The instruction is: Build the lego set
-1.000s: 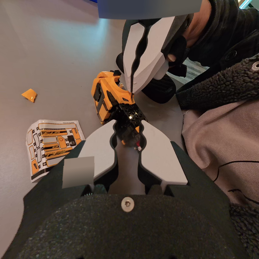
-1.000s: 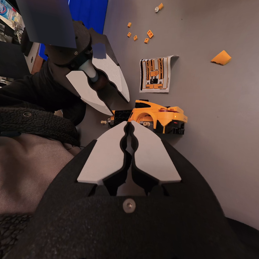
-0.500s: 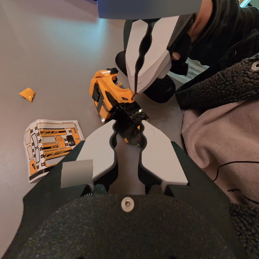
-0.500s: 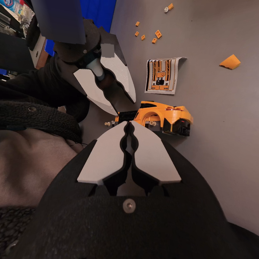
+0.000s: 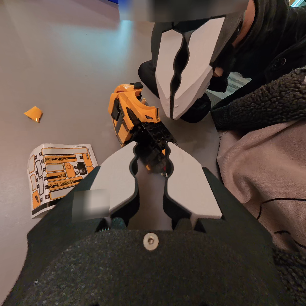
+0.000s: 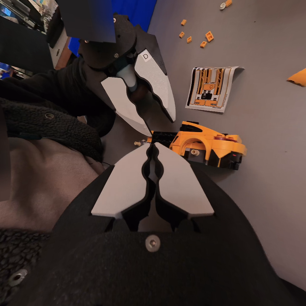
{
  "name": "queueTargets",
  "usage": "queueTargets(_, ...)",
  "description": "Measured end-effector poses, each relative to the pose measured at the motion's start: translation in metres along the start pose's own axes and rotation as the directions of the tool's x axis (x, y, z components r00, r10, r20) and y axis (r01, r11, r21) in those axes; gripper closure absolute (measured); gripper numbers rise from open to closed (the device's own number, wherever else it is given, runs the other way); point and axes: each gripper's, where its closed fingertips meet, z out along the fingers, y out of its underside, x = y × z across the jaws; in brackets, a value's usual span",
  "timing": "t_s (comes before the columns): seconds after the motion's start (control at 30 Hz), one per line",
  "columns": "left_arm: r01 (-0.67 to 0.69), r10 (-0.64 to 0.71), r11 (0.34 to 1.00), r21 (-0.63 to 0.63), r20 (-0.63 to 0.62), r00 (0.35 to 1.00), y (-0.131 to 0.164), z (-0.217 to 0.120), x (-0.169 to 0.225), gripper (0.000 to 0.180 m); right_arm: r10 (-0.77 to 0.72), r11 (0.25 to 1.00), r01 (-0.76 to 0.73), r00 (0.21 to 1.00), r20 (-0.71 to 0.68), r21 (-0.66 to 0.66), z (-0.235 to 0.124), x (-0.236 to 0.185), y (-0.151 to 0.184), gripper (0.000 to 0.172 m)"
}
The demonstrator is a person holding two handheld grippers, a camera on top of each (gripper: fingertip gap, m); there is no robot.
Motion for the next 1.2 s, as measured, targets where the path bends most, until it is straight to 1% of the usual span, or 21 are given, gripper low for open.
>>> queueTargets(0.07,0.000,0.000,1.000,0.000,0.001,1.000,0.000,0.000,0.000,0.152,-0.008,1.000,0.008,1.000,-0.008,-0.001,-0.001,0.000,0.000,0.172)
queueTargets(0.27,0.000,0.000,1.000,0.000,0.000,1.000,0.000,-0.001,0.000,0.152,0.052,0.998,-0.052,0.999,-0.010,0.027,-0.008,0.008,-0.004,0.172)
queueTargets(0.33,0.001,-0.001,1.000,0.000,-0.001,1.000,0.000,-0.001,0.000,0.152,0.050,0.998,-0.049,0.998,-0.029,0.032,-0.010,0.012,-0.005,0.172)
queueTargets(0.4,0.003,-0.003,1.000,0.000,-0.003,1.000,0.000,-0.001,0.000,0.152,0.012,1.000,-0.010,0.998,-0.066,0.029,-0.012,0.015,-0.006,0.172)
queueTargets(0.6,0.005,-0.005,1.000,0.001,-0.006,1.000,0.001,-0.001,0.000,0.152,-0.132,0.991,0.124,0.974,-0.183,-0.055,-0.012,0.024,0.000,0.172)
queueTargets(0.63,0.005,-0.005,1.000,0.001,-0.006,1.000,0.001,-0.001,0.000,0.152,-0.154,0.988,0.146,0.972,-0.177,-0.060,-0.010,0.022,0.000,0.165)
queueTargets(0.67,0.005,-0.005,1.000,0.001,-0.006,1.000,0.001,-0.001,0.000,0.153,-0.166,0.986,0.160,0.973,-0.162,-0.050,-0.010,0.018,-0.003,0.151)
queueTargets(0.7,0.006,-0.005,1.000,0.001,-0.006,1.000,0.001,-0.001,0.000,0.153,-0.182,0.983,0.173,0.968,-0.172,-0.065,-0.010,0.018,-0.003,0.150)
queueTargets(1.13,0.006,-0.006,1.000,0.000,-0.008,1.000,0.001,-0.001,0.000,0.153,-0.360,0.932,0.330,0.894,-0.266,-0.153,-0.008,0.022,-0.002,0.158)
queueTargets(1.2,0.006,-0.006,1.000,0.001,-0.008,1.000,0.001,-0.001,0.000,0.153,-0.379,0.924,0.346,0.887,-0.264,-0.161,-0.006,0.020,-0.001,0.160)
